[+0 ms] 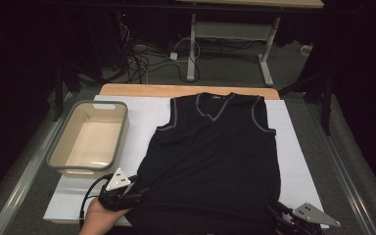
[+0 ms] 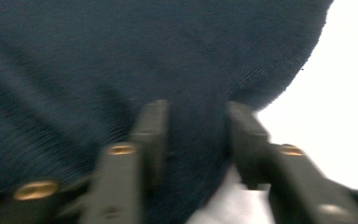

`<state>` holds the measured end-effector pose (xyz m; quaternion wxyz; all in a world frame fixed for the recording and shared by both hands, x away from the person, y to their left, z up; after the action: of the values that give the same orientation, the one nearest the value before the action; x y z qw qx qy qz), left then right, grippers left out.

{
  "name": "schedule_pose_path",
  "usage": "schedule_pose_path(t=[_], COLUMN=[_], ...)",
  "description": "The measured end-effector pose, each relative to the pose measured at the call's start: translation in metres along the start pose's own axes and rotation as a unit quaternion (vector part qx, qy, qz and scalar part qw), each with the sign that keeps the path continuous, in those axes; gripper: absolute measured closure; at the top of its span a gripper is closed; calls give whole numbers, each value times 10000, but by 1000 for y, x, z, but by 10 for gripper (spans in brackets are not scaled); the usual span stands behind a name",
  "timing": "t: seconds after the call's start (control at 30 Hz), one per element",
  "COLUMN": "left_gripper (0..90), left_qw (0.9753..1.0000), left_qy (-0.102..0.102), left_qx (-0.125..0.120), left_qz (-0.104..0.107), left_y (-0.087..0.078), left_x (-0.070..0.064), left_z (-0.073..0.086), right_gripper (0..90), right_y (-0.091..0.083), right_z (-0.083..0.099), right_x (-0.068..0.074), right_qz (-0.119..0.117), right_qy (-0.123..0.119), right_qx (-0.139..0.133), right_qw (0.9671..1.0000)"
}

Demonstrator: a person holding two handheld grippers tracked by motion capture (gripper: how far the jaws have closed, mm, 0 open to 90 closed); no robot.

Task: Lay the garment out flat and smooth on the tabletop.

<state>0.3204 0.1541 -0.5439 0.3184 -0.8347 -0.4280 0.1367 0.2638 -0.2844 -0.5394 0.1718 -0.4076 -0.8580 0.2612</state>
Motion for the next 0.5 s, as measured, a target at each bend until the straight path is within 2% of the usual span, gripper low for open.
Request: schedule_pose_path(t=[0.03, 0.07, 0.13, 0.23, 0.3, 0.4, 0.43, 0.5], left_gripper=[374, 374, 361, 354, 353, 336, 335, 298], left_qw=[10000, 10000, 9999, 9995, 9992, 9991, 9992, 9994], left_qy=[28, 70, 80, 215, 242, 290, 287, 278], left_qx=[13, 31, -31, -161, -198, -152, -119, 103], left_qz=[31, 49, 99, 183, 252, 269, 232, 170], left_y=[2, 3, 5, 9, 14, 23, 26, 32], left_x=[-2, -3, -6, -12, -15, -17, -17, -17], left_z=[-1, -2, -7, -19, -26, -34, -35, -34], right_gripper=[846, 860, 869, 872, 873, 871, 870, 835], right_y=[-1, -2, -12, -36, -55, -86, -95, -101], right_z=[1, 2, 5, 16, 28, 49, 54, 61], right_x=[3, 4, 0, -11, -21, -39, -43, -47], right_qz=[-115, -80, 154, 457, 830, 1311, 1366, 1254], right_qy=[9, 3, -76, 103, 201, 541, 679, 867], right_qx=[-5, -10, 29, -119, -111, -222, -275, -317], right_qw=[9999, 10000, 9998, 9988, 9963, 9897, 9879, 9878])
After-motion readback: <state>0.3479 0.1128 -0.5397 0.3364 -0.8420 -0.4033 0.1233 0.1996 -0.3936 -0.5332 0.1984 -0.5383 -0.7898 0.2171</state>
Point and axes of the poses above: each handheld gripper's, and its own axes: y roughly forward along the jaws, z roughly out of its underside, x roughly to its left, the point moved 8 cm from there along y, roughly forward along the jaws, and after that the axes turned 10 degrees about -z, right-handed, at the moved point
